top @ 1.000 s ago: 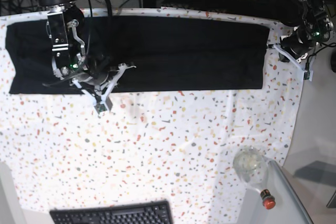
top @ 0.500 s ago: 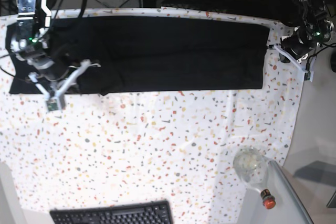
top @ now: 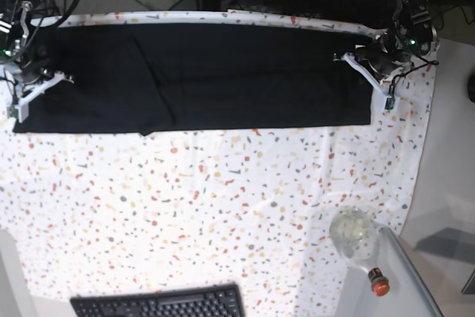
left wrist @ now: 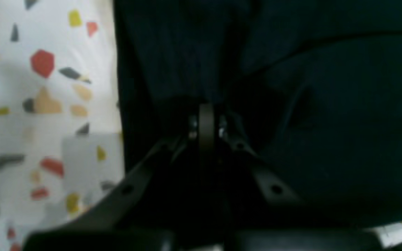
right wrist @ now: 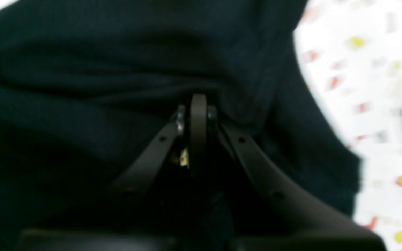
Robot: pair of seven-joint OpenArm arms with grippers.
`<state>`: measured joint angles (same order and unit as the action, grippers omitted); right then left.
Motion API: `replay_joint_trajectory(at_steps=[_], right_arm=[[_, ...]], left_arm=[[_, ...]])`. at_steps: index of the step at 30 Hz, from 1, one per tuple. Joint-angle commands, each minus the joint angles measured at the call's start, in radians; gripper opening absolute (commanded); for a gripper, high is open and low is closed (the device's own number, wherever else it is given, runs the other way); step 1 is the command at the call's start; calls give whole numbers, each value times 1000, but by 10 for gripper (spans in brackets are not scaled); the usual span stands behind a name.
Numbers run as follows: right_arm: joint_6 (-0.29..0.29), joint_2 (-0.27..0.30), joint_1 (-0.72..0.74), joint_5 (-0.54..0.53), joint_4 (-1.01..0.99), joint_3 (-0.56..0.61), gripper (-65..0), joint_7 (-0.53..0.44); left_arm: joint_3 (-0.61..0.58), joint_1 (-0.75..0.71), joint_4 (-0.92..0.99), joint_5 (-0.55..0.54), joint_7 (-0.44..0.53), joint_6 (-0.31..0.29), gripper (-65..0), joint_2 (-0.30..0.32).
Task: Layout the t-shirt on the table in an organized manner, then fold the t-shirt properly
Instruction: 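Grasp both ends of the black strip with both grippers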
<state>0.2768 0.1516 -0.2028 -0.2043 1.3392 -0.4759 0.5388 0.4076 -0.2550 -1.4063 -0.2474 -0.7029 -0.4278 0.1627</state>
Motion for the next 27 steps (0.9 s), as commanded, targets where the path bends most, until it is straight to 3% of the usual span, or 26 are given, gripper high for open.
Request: replay_joint_trajectory(at_steps=[1, 9, 16, 17, 20, 22, 25, 27], right_arm=[[6, 16, 10, -4, 27, -7, -650, -23], [6, -2, -63, -5, 309, -10, -650, -21], [6, -7, -62, -5, 343, -2, -650, 13], [6, -7, -60, -5, 343, -1, -650, 22], [6, -7, -60, -5, 343, -1, -650, 28], [6, -8, -60, -5, 343, 1, -650, 28], [6, -8, -62, -5, 343, 1, -650, 28], [6, -8, -65, -5, 342, 15, -650, 28]], left_arm=[[7, 4, -9, 0, 12, 2, -650, 15], [63, -51, -222, -10, 10, 2, -650, 41], [216, -45, -267, -11, 10, 2, -650, 36], [225, -43, -265, -20, 10, 2, -617, 36], [230, -54, -252, -137, 10, 1, -293, 42], [230, -59, -221, -231, 10, 1, -151, 53], [221, -59, -126, -370, 12, -23, -13, 87], [221, -53, -57, -416, 15, -92, 0, 96]])
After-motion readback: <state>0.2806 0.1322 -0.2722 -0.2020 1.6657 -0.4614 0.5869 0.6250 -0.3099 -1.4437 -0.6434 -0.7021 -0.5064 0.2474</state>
